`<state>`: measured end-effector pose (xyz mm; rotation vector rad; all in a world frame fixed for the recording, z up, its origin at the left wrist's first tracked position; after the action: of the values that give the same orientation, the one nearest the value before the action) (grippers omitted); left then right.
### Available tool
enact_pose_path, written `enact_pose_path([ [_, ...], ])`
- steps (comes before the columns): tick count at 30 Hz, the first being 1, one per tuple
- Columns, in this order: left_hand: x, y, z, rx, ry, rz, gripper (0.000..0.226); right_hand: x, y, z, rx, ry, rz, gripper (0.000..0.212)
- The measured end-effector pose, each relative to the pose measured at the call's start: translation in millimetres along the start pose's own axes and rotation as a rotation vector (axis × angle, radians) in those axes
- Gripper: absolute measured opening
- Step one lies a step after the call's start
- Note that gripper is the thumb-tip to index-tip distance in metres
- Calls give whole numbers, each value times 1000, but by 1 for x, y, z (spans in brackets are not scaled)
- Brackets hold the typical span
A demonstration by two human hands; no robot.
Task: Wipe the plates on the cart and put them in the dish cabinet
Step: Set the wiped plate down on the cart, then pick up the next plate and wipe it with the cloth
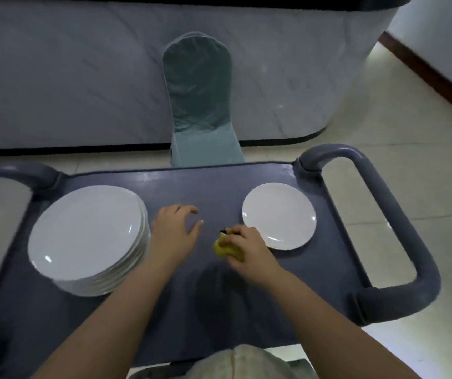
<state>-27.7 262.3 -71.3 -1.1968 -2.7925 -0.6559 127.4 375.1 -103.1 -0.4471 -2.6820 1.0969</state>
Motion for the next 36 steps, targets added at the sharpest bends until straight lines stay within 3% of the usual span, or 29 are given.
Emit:
enact_pose_path([
  [3,-35,-25,-19,-57,33,-76,31,17,-23,41,-188,-163,-174,40],
  [7,-73,-38,-40,-133,86,-146,27,12,-47,90,-405,-204,-381,42],
  [14,-97,-36,-78,-110,268,-184,21,-25,-77,87,-46,-254,-814,25],
  [16,-101,-45,-92,-140,327,-277,18,-10,-66,69,16,-174,-722,22],
  [19,-114,-74,-118,-221,458,-499,18,17,-33,54,-19,-89,-410,27],
  [21,-127,-99,-130,-262,529,-672,17,23,-27,65,-177,-186,-211,35],
  [23,-138,-123,-135,-321,557,-852,18,15,-27,86,-325,-345,11,56],
  [25,-140,-140,-132,-361,521,-994,27,2,-34,106,-438,-459,118,73],
  [29,-130,-167,-114,-467,413,-1163,47,-11,-39,133,-589,-569,63,78],
  [31,-128,-178,-110,-424,382,-1176,44,-10,-34,138,-611,-617,3,84],
  [33,-128,-184,-110,-393,347,-1179,35,-7,-33,139,-629,-685,-150,92],
  [36,-129,-189,-109,-471,266,-1201,31,3,-35,132,-614,-800,-387,79],
])
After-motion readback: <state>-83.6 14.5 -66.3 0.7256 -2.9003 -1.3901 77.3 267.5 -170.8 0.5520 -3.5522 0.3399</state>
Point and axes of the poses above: each hand's wrist, its own x-axis towards the middle knuckle, its own z-axis out of the palm, y = z × x, the point moved 6 cm from there along x, towards the middle knuckle, and after that the axes turned 9 degrees about x, right-handed, at the moved point
